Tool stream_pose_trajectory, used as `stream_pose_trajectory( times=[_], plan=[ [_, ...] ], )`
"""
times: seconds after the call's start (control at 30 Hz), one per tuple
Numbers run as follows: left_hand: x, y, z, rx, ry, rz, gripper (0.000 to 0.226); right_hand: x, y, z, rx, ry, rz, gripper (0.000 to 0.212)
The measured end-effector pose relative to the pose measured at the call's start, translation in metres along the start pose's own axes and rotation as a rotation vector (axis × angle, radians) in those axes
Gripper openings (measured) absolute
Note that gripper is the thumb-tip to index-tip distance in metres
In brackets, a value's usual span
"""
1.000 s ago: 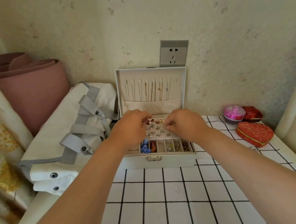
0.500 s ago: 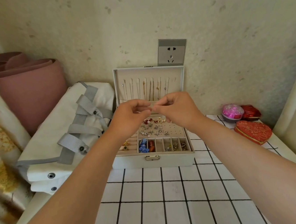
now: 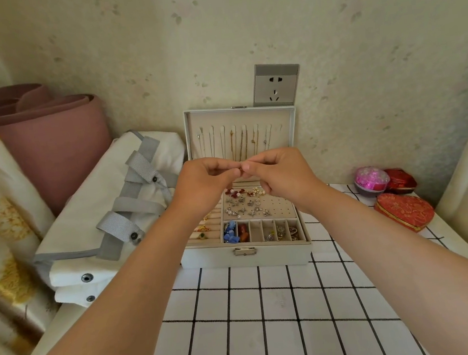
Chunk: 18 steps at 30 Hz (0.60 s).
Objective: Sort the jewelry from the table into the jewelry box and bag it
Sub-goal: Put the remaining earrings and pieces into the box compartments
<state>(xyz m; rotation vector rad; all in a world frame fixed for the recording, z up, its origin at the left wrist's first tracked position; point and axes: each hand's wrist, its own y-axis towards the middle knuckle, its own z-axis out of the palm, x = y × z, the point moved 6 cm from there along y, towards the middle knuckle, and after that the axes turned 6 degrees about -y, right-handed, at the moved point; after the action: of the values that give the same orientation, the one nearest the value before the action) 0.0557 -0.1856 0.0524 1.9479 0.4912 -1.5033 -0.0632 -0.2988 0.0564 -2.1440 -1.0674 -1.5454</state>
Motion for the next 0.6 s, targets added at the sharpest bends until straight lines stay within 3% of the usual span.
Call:
stream_pose_trajectory(
  times=[0.37, 0.6],
  plan=[
    [0.009, -0.001, 0.006, -0.022, -0.087, -0.176, 0.01, 0.008, 0.0, 0.001, 0.01, -0.026, -0.111, 0.021],
    [0.015, 0.0, 0.013, 0.036, -0.144, -0.252, 0.013, 0.003, 0.003, -0.003, -0.064, -0.03, -0.142, 0.014]
  ],
)
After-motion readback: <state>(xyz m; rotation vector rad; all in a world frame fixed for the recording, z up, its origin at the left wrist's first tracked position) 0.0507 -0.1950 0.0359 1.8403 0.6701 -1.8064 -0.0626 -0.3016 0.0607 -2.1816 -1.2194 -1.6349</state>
